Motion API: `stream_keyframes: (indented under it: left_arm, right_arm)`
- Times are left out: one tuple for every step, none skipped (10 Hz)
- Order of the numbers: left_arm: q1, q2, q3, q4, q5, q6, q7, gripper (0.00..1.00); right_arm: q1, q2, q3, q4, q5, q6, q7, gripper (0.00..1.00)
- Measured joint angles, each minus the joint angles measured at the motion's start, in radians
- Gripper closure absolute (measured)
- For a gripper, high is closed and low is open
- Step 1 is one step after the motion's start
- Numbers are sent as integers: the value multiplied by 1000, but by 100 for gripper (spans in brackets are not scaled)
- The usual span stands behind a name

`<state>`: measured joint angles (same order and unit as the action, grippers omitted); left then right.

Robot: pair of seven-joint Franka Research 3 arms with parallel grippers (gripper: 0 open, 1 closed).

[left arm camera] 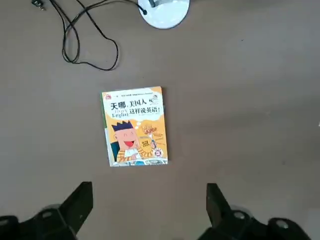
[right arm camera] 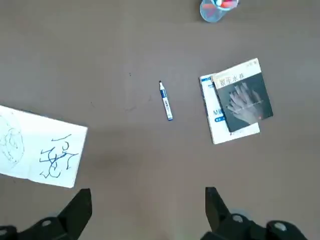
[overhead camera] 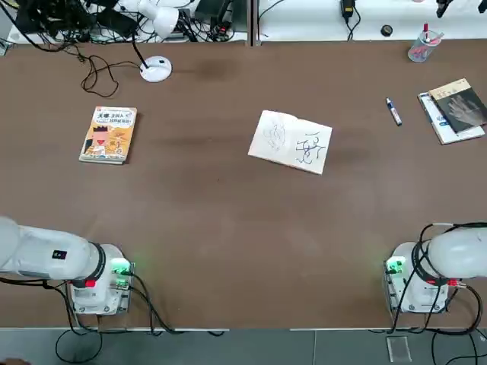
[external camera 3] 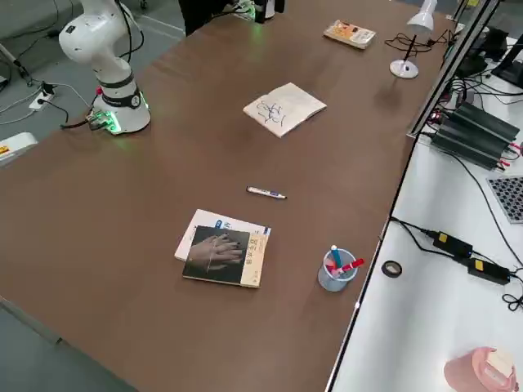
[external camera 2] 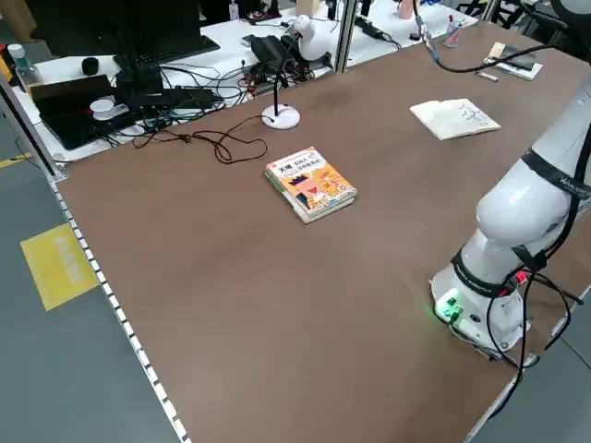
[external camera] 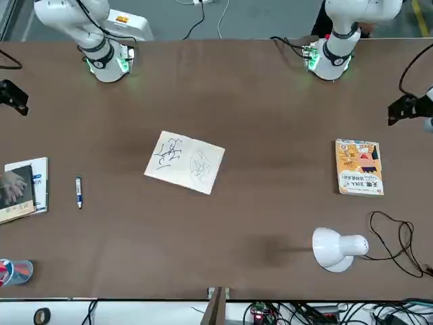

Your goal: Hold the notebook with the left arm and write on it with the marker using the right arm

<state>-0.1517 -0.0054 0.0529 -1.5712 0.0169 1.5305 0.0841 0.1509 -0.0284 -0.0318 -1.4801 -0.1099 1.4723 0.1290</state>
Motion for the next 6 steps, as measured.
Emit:
stream_keyframes:
  left_arm:
    - [-1, 0, 0, 14, -2, -28, 0, 0]
    - [-1, 0, 0, 24, -3, -51, -1, 0]
    - [-1, 0, 0, 27, -3, -66, -1, 0]
    - [-1, 0, 0, 28, -3, -73, -1, 0]
    - [-1, 1, 1, 28, -3, -78, -1, 0]
    - [-1, 2, 1, 28, -3, -79, -1, 0]
  right_arm:
    - [0, -1, -1, -19, 0, 27, 0, 0]
    - [0, -1, -2, -37, 0, 54, 0, 0]
    - [0, -1, -4, -56, 0, 85, 0, 0]
    - [0, -2, -6, -75, 0, 114, 0, 0]
    - [0, -3, -7, -94, 0, 141, 0, 0]
    - [0, -5, -7, -110, 0, 167, 0, 0]
